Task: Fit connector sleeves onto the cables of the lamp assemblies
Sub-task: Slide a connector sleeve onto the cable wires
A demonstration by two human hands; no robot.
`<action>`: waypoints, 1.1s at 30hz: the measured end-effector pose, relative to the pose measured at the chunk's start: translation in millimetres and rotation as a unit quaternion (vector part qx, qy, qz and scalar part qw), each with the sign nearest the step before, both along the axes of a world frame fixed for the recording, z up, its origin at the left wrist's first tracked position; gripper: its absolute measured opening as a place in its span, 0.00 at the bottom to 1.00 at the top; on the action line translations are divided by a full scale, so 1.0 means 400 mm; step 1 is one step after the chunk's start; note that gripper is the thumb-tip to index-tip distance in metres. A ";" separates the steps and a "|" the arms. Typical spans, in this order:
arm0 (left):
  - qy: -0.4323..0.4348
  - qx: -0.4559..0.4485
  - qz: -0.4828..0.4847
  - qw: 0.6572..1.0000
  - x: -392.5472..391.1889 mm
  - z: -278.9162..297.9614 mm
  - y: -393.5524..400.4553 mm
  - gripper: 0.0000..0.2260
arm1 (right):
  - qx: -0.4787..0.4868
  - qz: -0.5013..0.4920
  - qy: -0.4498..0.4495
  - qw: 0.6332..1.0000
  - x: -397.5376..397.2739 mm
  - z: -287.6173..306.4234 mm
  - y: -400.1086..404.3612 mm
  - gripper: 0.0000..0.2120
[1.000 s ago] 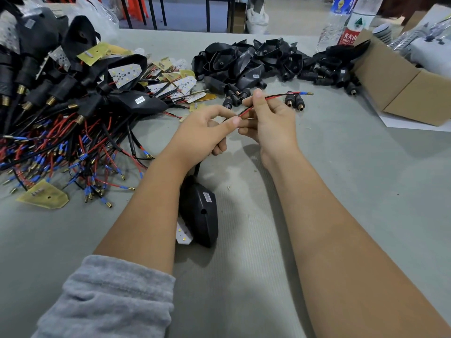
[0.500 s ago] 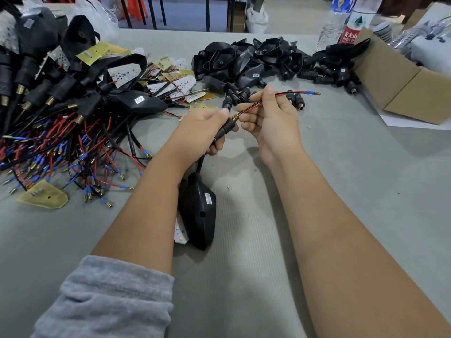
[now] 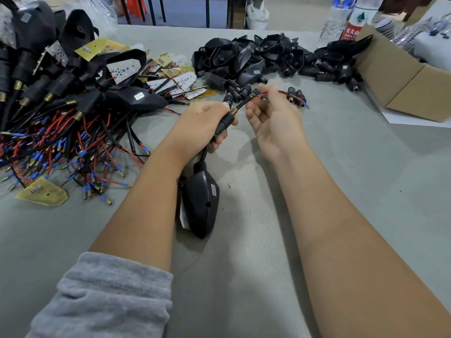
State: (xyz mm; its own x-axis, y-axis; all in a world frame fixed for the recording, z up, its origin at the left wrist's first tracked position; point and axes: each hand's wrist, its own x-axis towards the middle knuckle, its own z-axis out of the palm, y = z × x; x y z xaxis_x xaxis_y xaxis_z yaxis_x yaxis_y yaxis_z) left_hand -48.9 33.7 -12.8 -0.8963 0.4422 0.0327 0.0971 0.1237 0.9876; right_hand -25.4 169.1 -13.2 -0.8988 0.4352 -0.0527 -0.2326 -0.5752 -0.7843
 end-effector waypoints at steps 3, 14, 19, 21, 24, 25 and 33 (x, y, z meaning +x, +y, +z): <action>0.011 0.018 0.003 1.000 0.000 -0.003 0.001 0.18 | 0.072 0.068 -0.024 0.995 -0.001 -0.004 -0.013 0.12; 0.031 -0.019 0.009 0.999 -0.001 -0.006 0.003 0.19 | 0.177 0.075 0.005 0.981 0.013 -0.010 -0.013 0.10; -0.004 -0.007 -0.027 1.000 0.001 -0.001 -0.004 0.18 | 0.147 0.025 0.001 0.989 0.009 -0.014 -0.010 0.11; -0.012 -0.006 -0.037 0.999 -0.001 -0.002 -0.009 0.18 | 0.135 0.008 -0.001 0.991 0.008 -0.014 -0.008 0.11; -0.022 -0.008 -0.056 0.998 -0.003 -0.001 -0.014 0.18 | 0.110 -0.021 -0.008 0.994 0.005 -0.013 0.001 0.11; -0.027 -0.008 -0.060 0.998 -0.003 -0.001 -0.015 0.18 | 0.100 -0.028 -0.010 0.995 0.003 -0.014 0.004 0.11; -0.052 -0.004 -0.062 0.997 -0.004 0.006 -0.027 0.16 | 0.004 -0.092 -0.007 0.996 -0.007 -0.009 0.035 0.12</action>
